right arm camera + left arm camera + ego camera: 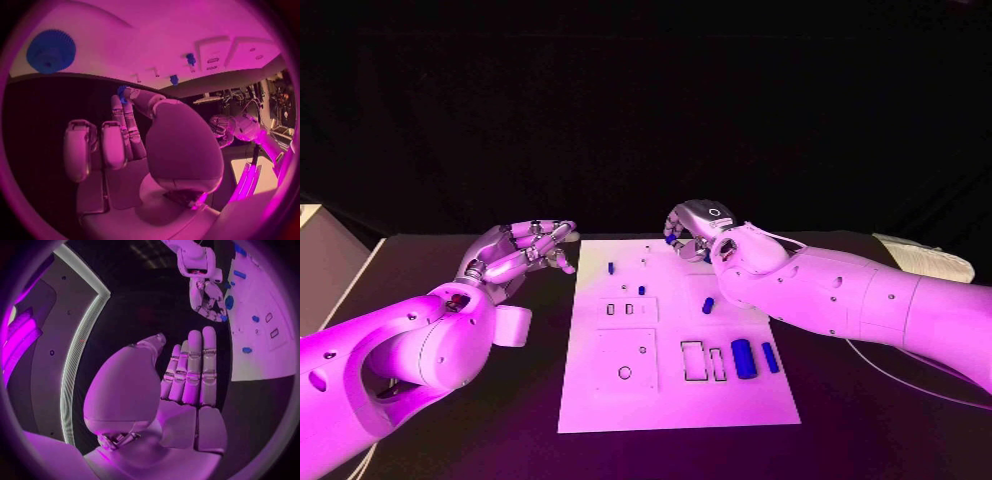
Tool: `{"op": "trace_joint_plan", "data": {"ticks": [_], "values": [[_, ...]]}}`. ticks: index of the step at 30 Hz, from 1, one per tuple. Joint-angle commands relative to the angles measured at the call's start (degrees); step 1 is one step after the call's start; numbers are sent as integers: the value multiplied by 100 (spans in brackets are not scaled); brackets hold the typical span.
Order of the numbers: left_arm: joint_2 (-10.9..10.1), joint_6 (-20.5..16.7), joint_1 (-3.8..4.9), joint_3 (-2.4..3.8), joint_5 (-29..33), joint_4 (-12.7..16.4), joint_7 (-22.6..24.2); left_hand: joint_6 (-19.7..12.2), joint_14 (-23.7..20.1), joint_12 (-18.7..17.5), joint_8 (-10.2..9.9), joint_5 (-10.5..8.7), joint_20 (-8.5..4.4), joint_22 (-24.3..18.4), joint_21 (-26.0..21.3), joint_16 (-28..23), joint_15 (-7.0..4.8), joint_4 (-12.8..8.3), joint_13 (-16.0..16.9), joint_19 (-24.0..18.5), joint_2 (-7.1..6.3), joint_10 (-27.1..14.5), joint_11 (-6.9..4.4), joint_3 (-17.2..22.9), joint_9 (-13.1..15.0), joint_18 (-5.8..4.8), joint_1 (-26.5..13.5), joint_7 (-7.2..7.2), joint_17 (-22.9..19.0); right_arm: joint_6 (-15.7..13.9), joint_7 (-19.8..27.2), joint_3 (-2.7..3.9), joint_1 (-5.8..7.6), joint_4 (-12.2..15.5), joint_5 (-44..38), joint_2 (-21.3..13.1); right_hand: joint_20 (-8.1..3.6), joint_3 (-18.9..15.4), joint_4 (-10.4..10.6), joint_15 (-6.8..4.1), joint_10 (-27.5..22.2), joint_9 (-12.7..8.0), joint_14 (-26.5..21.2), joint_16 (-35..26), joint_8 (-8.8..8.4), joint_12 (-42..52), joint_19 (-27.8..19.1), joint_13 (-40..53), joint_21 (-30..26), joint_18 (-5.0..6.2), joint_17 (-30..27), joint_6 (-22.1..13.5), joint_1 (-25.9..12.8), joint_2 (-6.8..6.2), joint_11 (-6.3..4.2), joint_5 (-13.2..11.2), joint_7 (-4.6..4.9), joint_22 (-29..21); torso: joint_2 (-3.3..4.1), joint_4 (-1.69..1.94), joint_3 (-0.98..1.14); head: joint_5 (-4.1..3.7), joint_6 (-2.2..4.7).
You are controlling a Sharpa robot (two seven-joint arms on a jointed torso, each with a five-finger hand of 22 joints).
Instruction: Assemble the parts on the task board
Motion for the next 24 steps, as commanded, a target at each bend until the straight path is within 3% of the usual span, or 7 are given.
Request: {"op": "trace_joint_plan", "data": {"ticks": [1,13,20,24], "values": [[22,104,3,6,-24,10,25,-44,-31,-25,23,-19,-11,6,32,36,9,11,9,-35,1,-19,24,35,7,66,-34,-6,9,-155,-25,4,6,-167,-53,152,-47,-1,-44,-32,252,11,183,39,20,1,126,103,20,-101,-9,11,102,36,-223,40,-8,99,14,17,0,-13,-4],[21,108,3,9,-36,29,15,-45,-33,-24,23,-19,-11,14,44,40,9,10,9,-38,-1,-20,24,37,8,66,-33,-6,9,-69,-30,-5,3,-437,-74,442,-42,-9,-55,-24,231,27,165,12,12,-37,98,102,-20,-89,-85,-26,52,-13,-210,34,1,45,25,86,-31,-12,-6],[4,101,4,11,-38,38,9,-45,-33,-24,23,-19,-11,14,44,40,9,10,9,-38,-1,-20,24,37,8,66,-33,-6,9,-53,-112,-34,0,-502,-176,527,-38,-14,-65,-19,219,33,159,12,6,-48,89,100,-31,-85,-89,-43,34,-44,-205,35,5,32,27,85,-44,15,-28],[0,95,4,12,-38,41,3,-45,-33,-24,23,-19,-11,14,44,40,9,10,9,-38,-1,-20,24,37,8,66,-33,-6,9,-47,-177,-53,-4,-498,-283,555,-37,-19,-66,-17,219,37,159,15,7,-49,88,101,-28,-86,-86,-45,22,-58,-204,36,6,36,36,80,-35,27,-31]]}}
